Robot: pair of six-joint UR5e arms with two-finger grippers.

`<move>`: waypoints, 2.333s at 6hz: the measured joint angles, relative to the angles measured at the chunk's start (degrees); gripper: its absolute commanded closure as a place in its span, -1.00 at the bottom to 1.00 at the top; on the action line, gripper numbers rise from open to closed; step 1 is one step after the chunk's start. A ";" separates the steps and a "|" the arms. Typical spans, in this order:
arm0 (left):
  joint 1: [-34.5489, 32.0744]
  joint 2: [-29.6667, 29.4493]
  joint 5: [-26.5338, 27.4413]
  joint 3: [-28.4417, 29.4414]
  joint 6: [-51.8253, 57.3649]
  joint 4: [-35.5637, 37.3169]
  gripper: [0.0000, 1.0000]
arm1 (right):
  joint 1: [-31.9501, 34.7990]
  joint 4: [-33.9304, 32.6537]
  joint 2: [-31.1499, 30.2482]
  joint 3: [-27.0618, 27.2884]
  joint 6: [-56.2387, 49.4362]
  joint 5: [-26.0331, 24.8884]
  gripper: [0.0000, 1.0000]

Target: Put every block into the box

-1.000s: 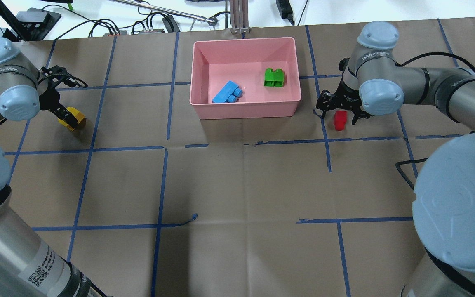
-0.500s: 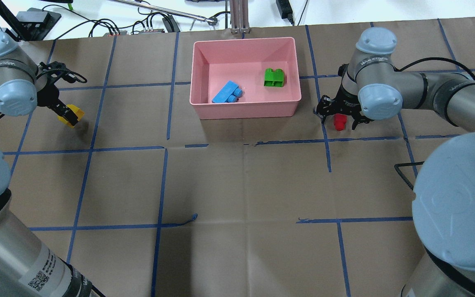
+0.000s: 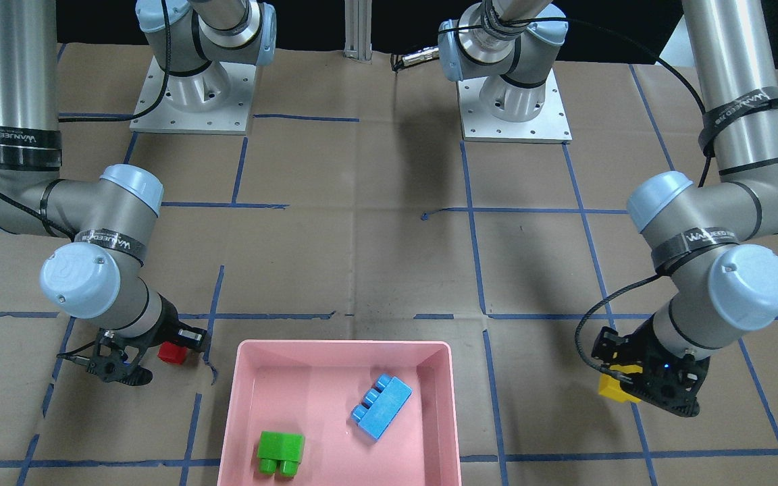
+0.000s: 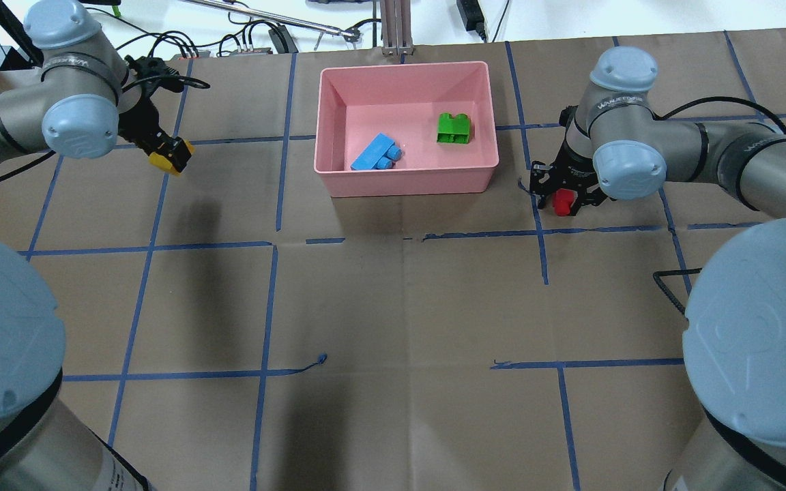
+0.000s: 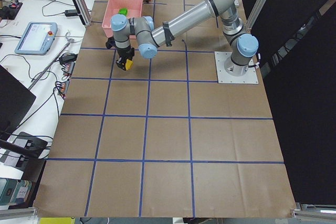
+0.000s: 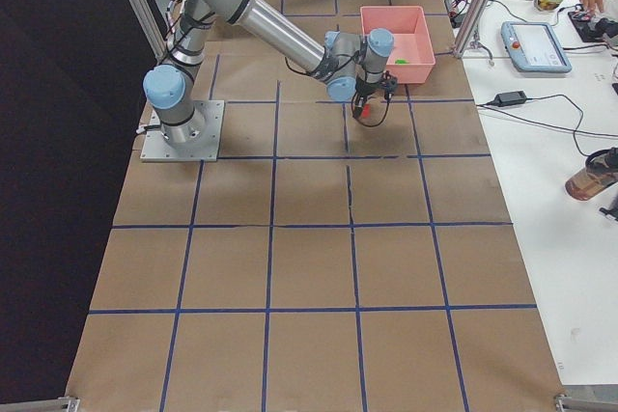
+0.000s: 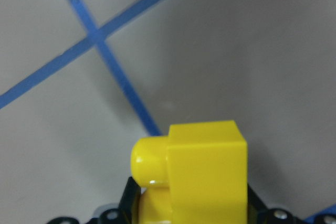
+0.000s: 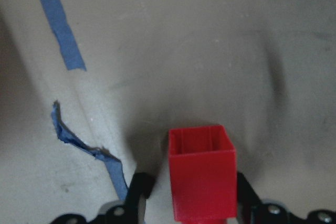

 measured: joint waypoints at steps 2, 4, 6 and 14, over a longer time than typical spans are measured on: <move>-10.10 -4.27 0.17 11.02 -16.84 -5.03 1.00 | -0.01 -0.02 -0.09 -0.18 0.00 0.07 0.63; -17.72 -10.08 -0.59 21.24 -29.73 -7.24 1.00 | -0.04 0.02 -0.42 -0.53 -0.03 0.09 0.70; -22.18 -13.40 -2.55 23.20 -34.87 -7.63 -0.97 | -0.12 2.68 -1.78 -4.39 -0.17 -0.12 0.70; -13.60 14.49 -2.46 4.93 -35.69 -23.97 -0.99 | 8.94 26.70 1.23 -32.15 0.66 0.12 0.68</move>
